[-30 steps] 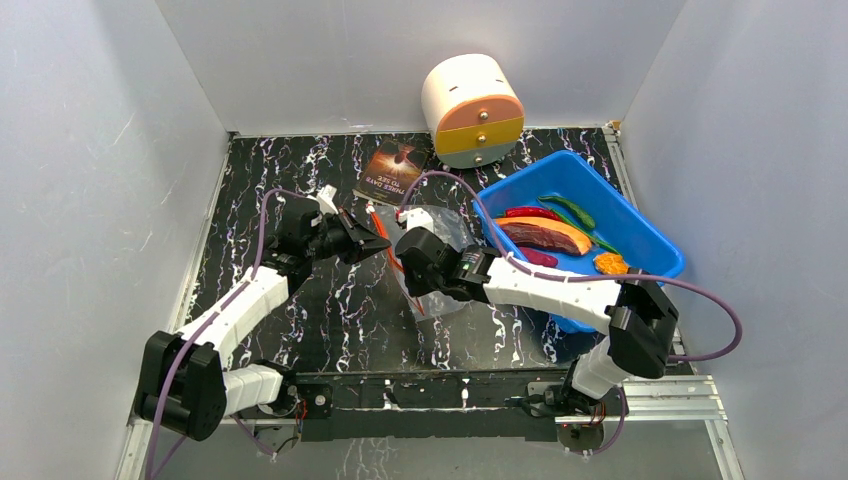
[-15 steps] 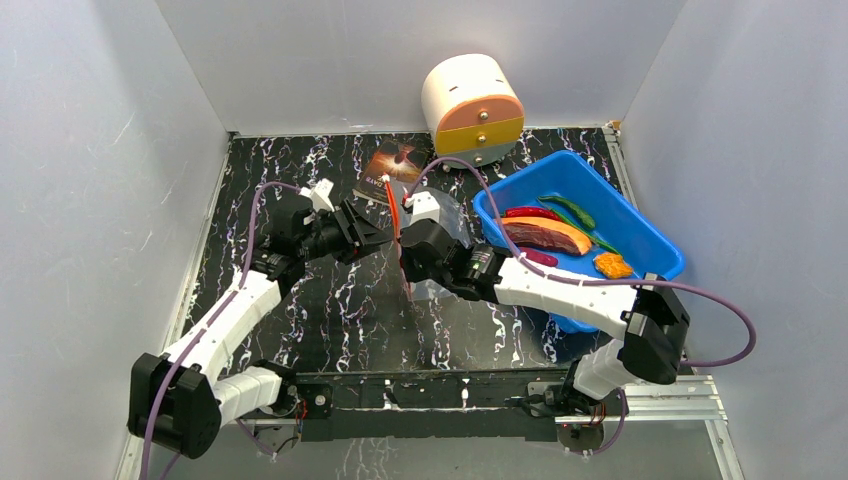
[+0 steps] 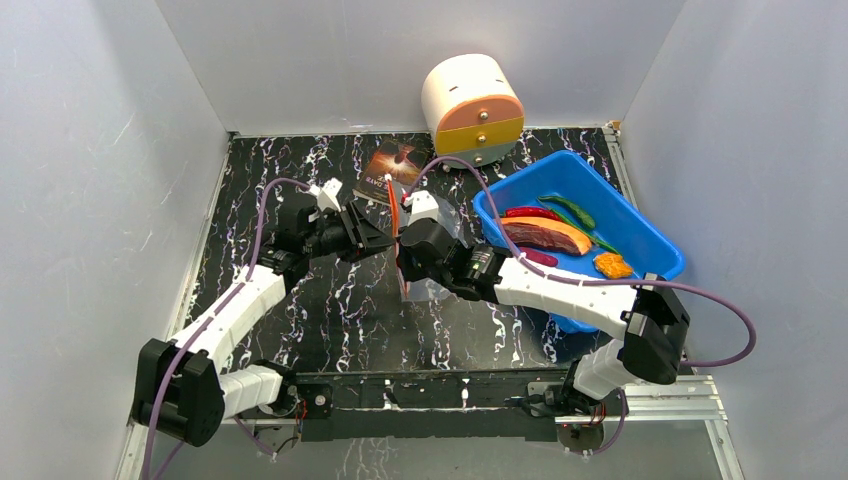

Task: Place the food in the zip-top bag and seal the zipper
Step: Open the zipper of the food storage bag.

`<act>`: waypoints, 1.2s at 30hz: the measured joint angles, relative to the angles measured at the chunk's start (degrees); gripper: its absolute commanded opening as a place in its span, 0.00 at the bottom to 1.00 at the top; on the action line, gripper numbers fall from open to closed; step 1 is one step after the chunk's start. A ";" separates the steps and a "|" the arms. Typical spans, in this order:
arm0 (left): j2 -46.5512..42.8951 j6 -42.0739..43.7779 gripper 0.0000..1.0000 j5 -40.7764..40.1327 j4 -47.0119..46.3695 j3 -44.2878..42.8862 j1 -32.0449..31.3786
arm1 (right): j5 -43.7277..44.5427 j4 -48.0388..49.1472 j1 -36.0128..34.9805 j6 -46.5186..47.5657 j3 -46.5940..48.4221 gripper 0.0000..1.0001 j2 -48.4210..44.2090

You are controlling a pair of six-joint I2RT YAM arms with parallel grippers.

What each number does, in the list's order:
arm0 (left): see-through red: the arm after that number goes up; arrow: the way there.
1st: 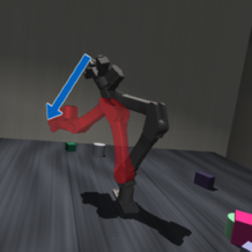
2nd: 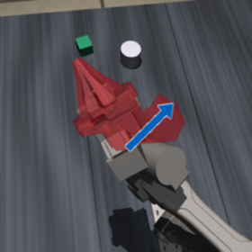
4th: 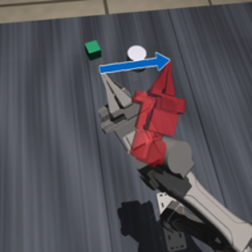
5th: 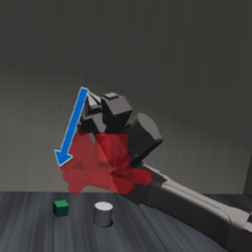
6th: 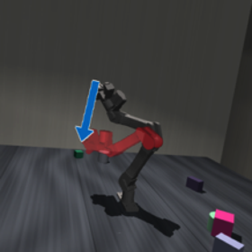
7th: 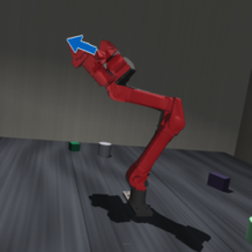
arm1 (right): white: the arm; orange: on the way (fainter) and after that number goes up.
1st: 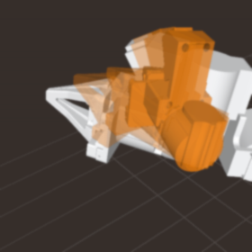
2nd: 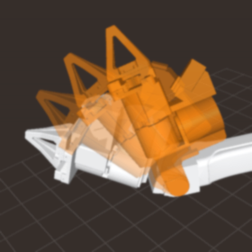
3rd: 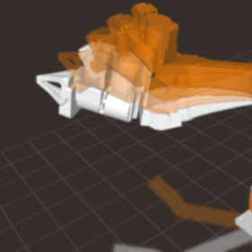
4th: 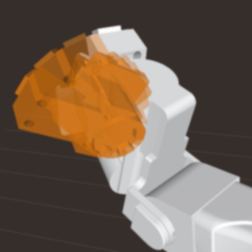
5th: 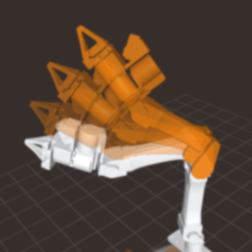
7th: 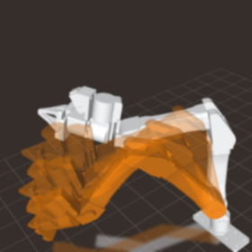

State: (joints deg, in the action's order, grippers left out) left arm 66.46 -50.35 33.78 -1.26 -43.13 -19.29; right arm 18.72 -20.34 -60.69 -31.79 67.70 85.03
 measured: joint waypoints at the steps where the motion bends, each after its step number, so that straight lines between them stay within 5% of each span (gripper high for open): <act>1: 0.11 0.24 0.37 -0.02 -0.02 0.00 -0.04 | -0.09 0.00 0.00 0.00 0.00 0.00 0.00; 7: 1.05 1.97 0.31 -0.98 0.72 -0.04 -0.09 | -0.52 0.00 0.00 0.00 0.00 0.00 0.02; 23: 4.50 4.46 0.33 -2.45 1.25 -1.77 -0.81 | -3.13 1.27 -0.02 0.48 0.00 0.00 2.08; 31: 6.95 4.98 0.02 -2.99 1.66 -2.21 -1.09 | -3.28 1.27 -0.07 0.85 0.00 0.00 2.34; 36: 5.86 7.91 0.00 -8.50 7.63 -5.22 -1.18 | 0.09 0.81 -0.07 0.11 0.00 0.00 2.32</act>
State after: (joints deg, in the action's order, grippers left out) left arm 72.31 -42.44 25.28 6.37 -48.36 -20.47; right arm 18.81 -19.53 -60.75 -31.68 67.70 87.35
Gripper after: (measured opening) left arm 0.009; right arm 0.010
